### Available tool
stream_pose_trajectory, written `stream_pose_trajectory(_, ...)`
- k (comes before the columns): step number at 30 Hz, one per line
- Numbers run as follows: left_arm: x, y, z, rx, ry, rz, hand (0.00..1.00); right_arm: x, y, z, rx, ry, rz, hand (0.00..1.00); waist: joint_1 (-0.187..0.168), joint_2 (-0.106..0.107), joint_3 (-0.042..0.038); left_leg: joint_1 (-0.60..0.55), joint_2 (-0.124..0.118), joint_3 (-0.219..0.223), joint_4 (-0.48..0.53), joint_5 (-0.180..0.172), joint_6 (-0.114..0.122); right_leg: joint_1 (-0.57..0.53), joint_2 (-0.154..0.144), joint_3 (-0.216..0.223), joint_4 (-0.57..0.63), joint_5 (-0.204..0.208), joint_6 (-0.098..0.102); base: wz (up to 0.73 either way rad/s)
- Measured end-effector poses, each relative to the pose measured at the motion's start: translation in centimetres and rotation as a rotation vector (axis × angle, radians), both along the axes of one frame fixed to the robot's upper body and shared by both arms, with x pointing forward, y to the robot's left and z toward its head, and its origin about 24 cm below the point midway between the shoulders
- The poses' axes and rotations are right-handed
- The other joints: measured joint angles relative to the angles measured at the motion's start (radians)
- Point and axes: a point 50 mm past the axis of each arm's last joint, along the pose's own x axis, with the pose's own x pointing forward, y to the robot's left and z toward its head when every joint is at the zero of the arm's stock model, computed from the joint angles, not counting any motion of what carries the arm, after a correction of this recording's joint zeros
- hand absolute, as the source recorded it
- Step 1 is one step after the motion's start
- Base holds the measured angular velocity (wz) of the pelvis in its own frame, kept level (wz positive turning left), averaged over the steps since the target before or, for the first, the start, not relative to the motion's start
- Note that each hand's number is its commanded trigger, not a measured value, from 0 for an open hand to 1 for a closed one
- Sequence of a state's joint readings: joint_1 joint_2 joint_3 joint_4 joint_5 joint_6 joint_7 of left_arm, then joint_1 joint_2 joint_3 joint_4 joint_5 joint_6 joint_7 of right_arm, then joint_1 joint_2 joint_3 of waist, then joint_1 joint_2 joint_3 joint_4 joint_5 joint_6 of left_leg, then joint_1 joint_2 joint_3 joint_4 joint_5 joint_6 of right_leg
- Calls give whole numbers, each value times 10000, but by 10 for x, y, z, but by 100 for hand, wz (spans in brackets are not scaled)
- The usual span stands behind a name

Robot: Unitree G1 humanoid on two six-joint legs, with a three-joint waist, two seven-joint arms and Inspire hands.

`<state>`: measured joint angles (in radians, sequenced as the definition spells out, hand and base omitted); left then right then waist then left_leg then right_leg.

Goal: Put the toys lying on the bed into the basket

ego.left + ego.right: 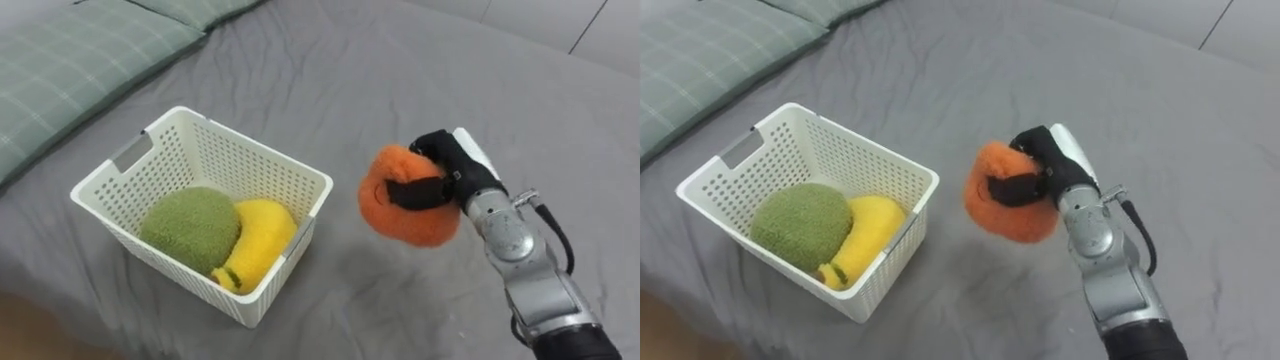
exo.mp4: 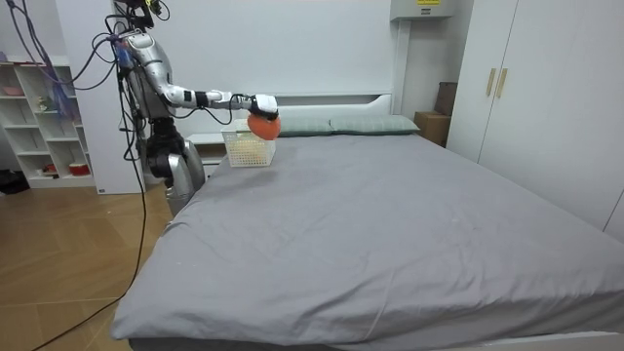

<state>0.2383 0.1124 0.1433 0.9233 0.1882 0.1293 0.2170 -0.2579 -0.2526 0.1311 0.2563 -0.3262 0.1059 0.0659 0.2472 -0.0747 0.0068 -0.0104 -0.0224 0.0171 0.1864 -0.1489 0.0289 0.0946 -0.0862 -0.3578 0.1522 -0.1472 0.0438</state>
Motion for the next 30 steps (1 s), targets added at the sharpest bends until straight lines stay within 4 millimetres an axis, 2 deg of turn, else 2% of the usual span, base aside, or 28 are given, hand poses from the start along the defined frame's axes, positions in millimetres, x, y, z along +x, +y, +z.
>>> stream_pose_trajectory(4,7,-2,0,-89,-215,-58,0,3,2,25,-242,-1126,114,100,7,-1,0,77,4,54,-66,0,3,3,-4,-10,-1,1,1,-5)
stream_pose_trajectory(11,11,-4,1,-141,-407,-46,0,11,14,56,-316,-2311,441,100,73,-13,8,180,79,110,-207,3,-1,33,2,5,-1,1,4,-2)
stream_pose_trajectory(13,15,-3,2,-88,-510,-44,0,18,23,73,-343,-2801,697,100,86,-120,46,131,78,108,-209,5,-6,-27,13,7,-1,-1,6,0)
stream_pose_trajectory(16,16,-4,2,-95,-544,-34,0,23,31,85,-365,-3165,969,100,159,-317,-2,110,71,100,-190,8,-10,-71,18,-16,-2,0,8,0)
stream_pose_trajectory(19,17,-3,2,-71,-608,-42,0,24,34,89,-399,-3322,1042,100,361,-454,-9,36,20,27,-183,7,-8,-56,16,-94,-7,3,13,6)
stream_pose_trajectory(24,18,-2,4,72,-675,-8,0,26,45,90,-450,-3169,1245,100,698,-442,18,20,10,-55,-193,7,-7,-41,5,-180,-11,2,17,3)
stream_pose_trajectory(28,18,-2,4,77,-632,-49,0,27,57,89,-691,-3081,1500,98,1001,-430,65,-110,-43,-293,-167,18,-14,-51,-17,-386,-12,-7,30,16)
stream_pose_trajectory(30,19,-2,4,83,-580,-18,0,29,64,89,-824,-3026,1700,93,1178,-433,109,-158,-58,-387,-154,37,-17,-58,-20,-481,-20,-8,30,18)
